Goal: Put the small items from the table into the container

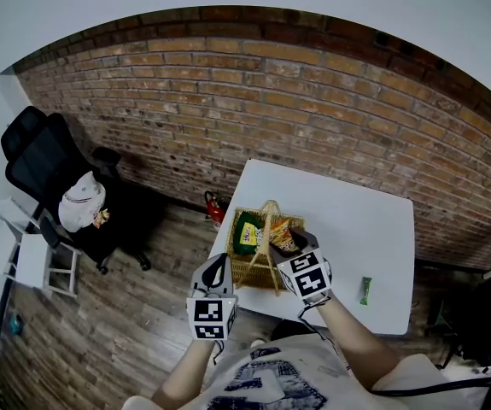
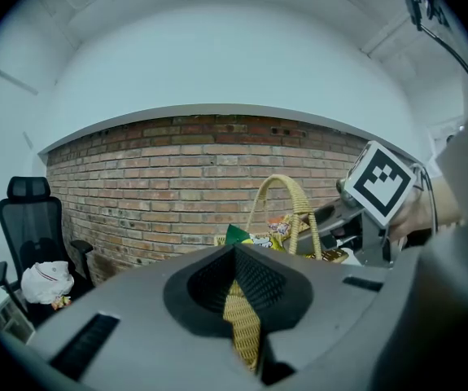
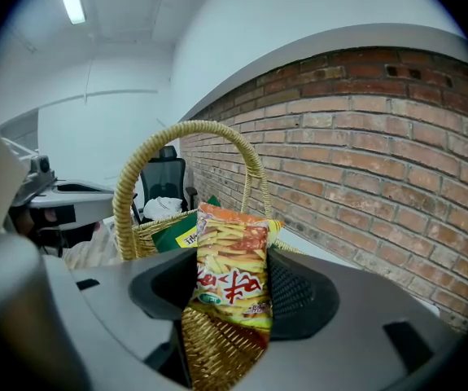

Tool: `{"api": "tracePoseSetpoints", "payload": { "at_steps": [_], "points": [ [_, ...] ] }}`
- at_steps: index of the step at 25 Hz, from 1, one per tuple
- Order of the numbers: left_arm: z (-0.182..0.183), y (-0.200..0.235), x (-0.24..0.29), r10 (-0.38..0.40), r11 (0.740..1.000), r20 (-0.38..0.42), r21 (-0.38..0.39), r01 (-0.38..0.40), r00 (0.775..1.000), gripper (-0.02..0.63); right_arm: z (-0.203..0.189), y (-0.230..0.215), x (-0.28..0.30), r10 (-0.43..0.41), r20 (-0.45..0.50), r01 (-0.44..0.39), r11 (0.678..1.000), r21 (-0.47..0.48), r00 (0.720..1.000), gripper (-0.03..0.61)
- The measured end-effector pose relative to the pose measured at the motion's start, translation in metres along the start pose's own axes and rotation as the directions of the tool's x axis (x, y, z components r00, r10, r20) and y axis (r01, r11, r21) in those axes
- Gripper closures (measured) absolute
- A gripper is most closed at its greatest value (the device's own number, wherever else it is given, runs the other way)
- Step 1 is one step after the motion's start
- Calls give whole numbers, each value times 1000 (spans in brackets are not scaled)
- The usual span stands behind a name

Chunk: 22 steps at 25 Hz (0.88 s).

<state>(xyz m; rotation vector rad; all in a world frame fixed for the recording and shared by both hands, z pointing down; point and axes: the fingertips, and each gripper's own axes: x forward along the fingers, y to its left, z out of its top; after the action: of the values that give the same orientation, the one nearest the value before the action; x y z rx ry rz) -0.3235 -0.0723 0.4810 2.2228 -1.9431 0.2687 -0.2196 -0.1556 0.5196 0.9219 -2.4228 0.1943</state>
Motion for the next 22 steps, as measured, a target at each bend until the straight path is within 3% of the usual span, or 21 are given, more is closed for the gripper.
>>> {"api": "tracePoseSetpoints", "payload": {
  "at_steps": [22],
  "points": [
    [-9,-2,-1,-5,1000,-22,-22,5,1000,563,9,-4,-7,-26,60,25,999,21,998,308]
  ]
}}
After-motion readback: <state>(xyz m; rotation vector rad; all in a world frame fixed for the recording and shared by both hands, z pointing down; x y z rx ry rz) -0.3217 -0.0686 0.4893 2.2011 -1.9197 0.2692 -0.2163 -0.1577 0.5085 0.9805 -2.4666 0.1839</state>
